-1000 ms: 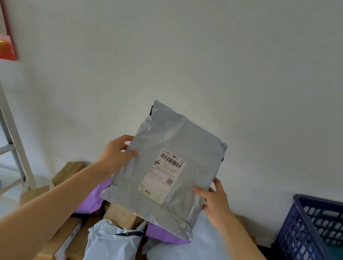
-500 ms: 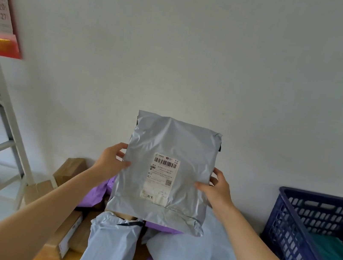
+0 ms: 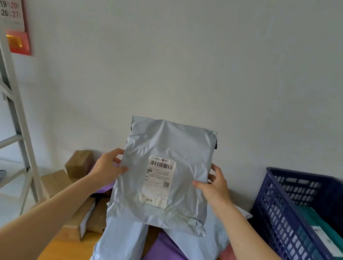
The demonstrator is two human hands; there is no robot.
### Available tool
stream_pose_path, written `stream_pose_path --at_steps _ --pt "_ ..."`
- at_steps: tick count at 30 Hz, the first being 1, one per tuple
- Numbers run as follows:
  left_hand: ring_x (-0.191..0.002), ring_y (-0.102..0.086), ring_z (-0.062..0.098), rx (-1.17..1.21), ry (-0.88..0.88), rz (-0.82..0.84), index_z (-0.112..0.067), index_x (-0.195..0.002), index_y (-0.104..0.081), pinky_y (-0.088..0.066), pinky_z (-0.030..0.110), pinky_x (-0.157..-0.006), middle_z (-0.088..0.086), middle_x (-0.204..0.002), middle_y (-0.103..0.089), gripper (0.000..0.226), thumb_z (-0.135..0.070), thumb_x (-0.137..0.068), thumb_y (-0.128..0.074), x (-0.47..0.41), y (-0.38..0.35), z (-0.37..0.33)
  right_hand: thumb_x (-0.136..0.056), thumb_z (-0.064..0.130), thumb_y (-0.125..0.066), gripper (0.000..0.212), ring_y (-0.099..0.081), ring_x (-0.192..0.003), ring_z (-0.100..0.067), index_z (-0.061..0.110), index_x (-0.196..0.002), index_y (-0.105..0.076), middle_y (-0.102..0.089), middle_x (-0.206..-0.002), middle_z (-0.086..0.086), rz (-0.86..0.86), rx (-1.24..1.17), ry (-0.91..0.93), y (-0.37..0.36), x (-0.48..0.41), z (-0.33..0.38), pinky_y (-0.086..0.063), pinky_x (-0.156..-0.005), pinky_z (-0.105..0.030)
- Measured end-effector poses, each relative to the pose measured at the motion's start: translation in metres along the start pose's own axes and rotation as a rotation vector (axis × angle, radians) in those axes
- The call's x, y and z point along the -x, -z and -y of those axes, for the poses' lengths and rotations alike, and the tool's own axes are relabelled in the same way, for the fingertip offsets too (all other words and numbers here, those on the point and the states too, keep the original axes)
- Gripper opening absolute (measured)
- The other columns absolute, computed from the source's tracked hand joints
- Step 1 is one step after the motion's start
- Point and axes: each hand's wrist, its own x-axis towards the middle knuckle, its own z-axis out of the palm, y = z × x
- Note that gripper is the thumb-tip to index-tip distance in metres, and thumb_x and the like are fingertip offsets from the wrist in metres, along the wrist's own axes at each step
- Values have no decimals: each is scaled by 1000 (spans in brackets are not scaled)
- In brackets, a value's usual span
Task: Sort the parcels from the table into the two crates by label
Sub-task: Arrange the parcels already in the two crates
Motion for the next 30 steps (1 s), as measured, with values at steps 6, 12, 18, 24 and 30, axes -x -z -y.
stream_pose_path --at_steps 6,12,18,24,30 --pt "-89 -62 29 7 -13 71 -16 -116 -60 -55 45 -82 6 -92 -64 38 -5 -83 -71 42 -3 19 -78 -2 -73 70 -55 -91 -2 18 -136 -41 -57 -122 -1 -81 36 -17 3 74 -12 -44 -58 -10" --pt "-81 -62 30 14 -81 175 -18 -115 -60 -53 42 -79 7 -85 -65 39 -1 -82 -70 73 -25 16 -78 3 -73 78 -54 -107 -13 21 -143 -35 -51 -132 1 -215 81 -68 25 136 -21 -44 -68 -16" --pt "-75 -59 23 65 -110 278 -14 -114 -60 -49 31 -69 4 -84 -63 36 3 -83 -67 99 -60 0 -78 0 -70 65 -60 -99 -13 29 -130 -44 -60 -114 2 -306 43 -109 60 188 -27 -52 -78 -27" --pt "-70 -58 24 74 -138 356 -14 -111 -63 -50 37 -73 9 -82 -64 31 1 -85 -64 122 -107 -34 -79 -2 -67 59 -59 -105 -15 22 -129 -47 -60 -114 1 -378 -5 -130 109 228 -35 -49 -78 -24" --pt "-67 -57 20 75 -165 403 -12 -112 -63 -45 33 -68 3 -74 -61 29 0 -85 -64 158 -165 -70 -77 -7 -67 56 -60 -101 -14 22 -122 -50 -61 -111 0 -454 -38 -124 174 268 -47 -48 -74 -20"
